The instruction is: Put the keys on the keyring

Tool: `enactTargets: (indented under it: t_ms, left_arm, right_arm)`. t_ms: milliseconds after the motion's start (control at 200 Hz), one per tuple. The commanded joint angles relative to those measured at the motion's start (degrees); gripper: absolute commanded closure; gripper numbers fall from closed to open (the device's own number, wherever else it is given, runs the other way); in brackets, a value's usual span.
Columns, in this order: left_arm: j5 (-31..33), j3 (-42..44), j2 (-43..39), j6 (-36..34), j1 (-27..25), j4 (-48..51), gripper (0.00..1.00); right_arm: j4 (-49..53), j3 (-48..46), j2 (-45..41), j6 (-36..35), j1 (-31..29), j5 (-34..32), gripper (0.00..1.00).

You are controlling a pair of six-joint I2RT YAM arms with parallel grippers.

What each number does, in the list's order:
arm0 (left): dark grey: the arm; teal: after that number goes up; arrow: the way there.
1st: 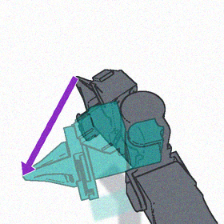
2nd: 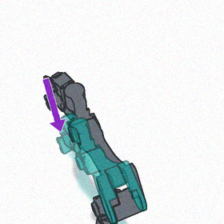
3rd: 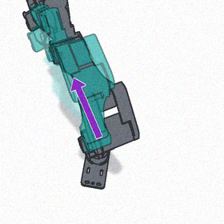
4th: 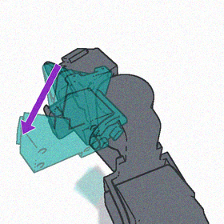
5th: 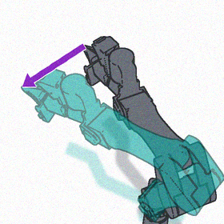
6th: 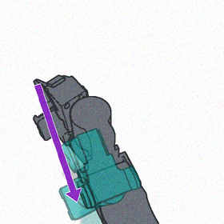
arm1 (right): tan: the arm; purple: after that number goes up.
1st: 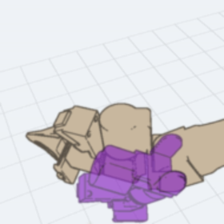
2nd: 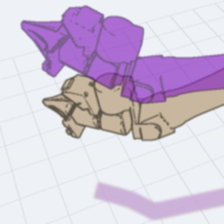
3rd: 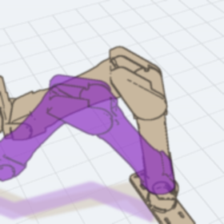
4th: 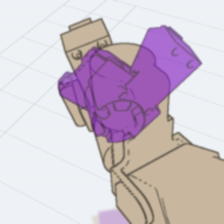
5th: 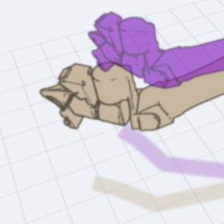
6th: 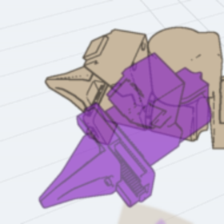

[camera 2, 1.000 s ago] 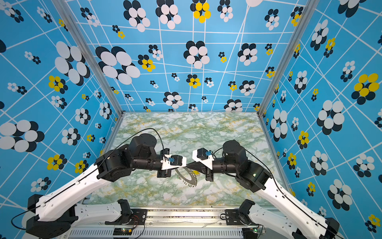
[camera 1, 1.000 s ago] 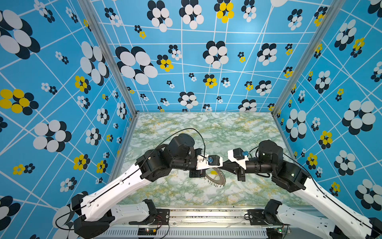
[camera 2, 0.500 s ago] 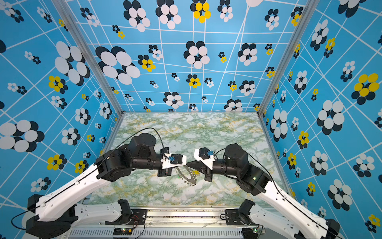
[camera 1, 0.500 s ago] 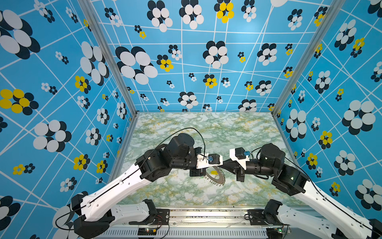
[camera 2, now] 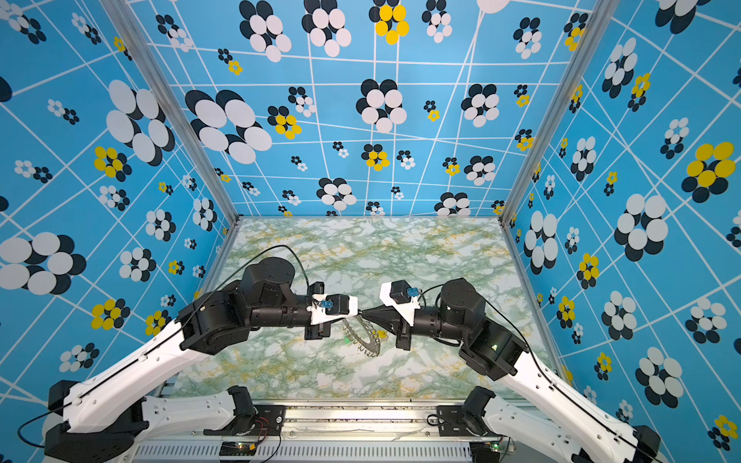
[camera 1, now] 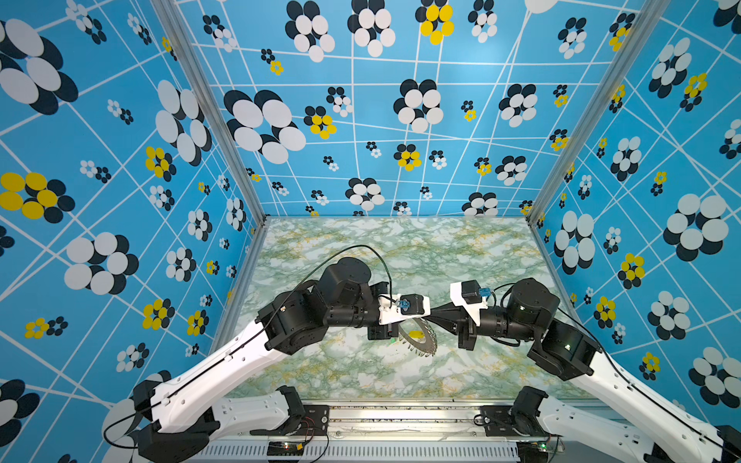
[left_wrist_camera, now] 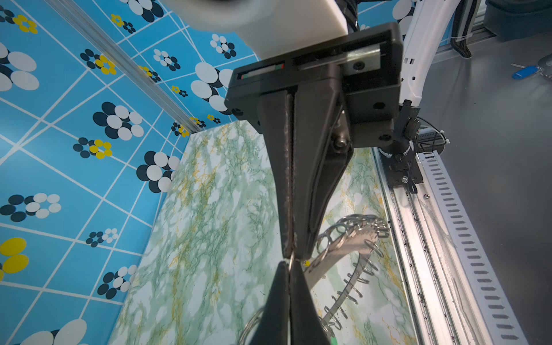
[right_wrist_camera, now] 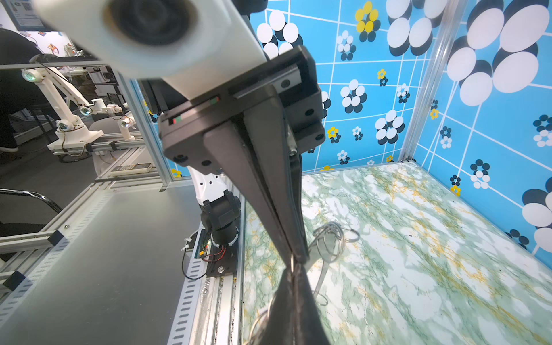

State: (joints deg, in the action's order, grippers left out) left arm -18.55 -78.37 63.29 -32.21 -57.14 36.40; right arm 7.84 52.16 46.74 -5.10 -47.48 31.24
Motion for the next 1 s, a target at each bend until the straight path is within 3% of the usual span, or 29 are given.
enactTargets:
  t_ms: [0,110,230,390,615,715,790,994]
  left_arm:
    - [-2.55,0.75,-1.61,-0.13,-1.39,-3.07,0.88]
    - [-2.55,0.94,-2.04,0.17,-1.39,-3.52,0.79]
    - [-2.58,1.02,-2.12,0.47,-1.39,-3.54,0.80]
    - [0.25,1.81,-2.85,1.87,-1.31,-4.57,0.64]
    - [1.67,5.19,-3.35,6.96,-0.69,-7.99,0.62]
    - [-0.25,7.75,-2.67,9.35,-0.03,-11.36,0.66]
    - [-0.72,8.69,-1.22,10.18,0.06,-13.97,1.00]
    - [-2.54,9.28,0.75,10.50,0.76,-16.10,1.00]
  right_arm:
    - [-2.13,1.88,-0.16,1.75,0.42,-2.31,1.00]
    - [-1.89,2.09,-0.47,1.51,0.46,-2.37,1.00]
    - [-1.78,2.15,-0.80,1.58,0.44,-2.36,1.00]
    - [-1.25,2.48,-1.45,1.41,0.46,-2.63,1.00]
    - [-1.59,2.46,-1.76,1.42,0.46,-2.53,1.00]
    - [-2.21,2.17,-1.87,1.70,0.48,-2.34,1.00]
    - [-2.46,2.16,-1.74,1.62,0.46,-2.23,1.00]
    - [-1.50,2.30,-2.32,1.64,0.56,-2.66,1.00]
